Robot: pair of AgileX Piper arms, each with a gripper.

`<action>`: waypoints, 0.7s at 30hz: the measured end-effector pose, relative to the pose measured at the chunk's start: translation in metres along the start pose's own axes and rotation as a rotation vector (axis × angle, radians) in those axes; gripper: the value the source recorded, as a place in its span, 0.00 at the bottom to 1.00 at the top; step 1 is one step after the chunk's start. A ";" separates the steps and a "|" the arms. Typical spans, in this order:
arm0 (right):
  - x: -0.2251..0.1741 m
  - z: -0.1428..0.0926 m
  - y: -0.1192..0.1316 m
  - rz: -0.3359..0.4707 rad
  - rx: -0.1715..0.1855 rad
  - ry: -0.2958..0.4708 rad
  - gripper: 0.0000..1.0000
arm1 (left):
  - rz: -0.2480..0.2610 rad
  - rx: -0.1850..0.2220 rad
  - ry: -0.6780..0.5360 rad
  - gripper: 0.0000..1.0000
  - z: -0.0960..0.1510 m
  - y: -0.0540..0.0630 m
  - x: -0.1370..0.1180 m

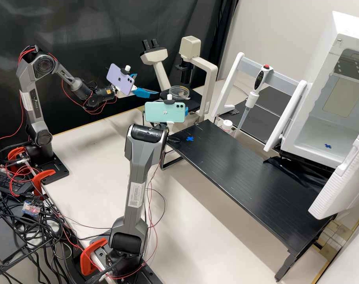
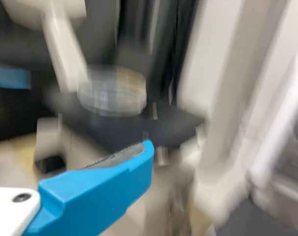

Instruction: Move the petri dish to the microscope

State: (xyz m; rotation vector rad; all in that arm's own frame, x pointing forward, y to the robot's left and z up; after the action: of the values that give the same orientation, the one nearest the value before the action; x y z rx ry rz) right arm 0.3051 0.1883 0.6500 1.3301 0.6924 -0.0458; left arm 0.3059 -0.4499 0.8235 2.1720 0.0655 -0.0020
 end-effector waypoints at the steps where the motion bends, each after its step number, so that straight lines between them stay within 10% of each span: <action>1: -0.016 0.005 0.002 0.024 -0.010 0.001 1.00 | 0.000 0.000 0.000 1.00 0.000 0.000 0.000; 10: -0.137 0.030 0.052 0.369 -0.066 0.034 1.00 | 0.000 0.000 0.000 1.00 0.000 0.000 0.000; 21: -0.224 0.084 0.074 0.656 0.084 -0.219 1.00 | 0.000 0.000 0.000 1.00 0.000 0.000 0.000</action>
State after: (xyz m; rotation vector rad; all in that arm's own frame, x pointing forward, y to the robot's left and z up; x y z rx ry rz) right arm 0.1927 0.0550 0.8289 1.5512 0.0488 0.3062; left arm 0.3059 -0.4499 0.8235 2.1720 0.0655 -0.0020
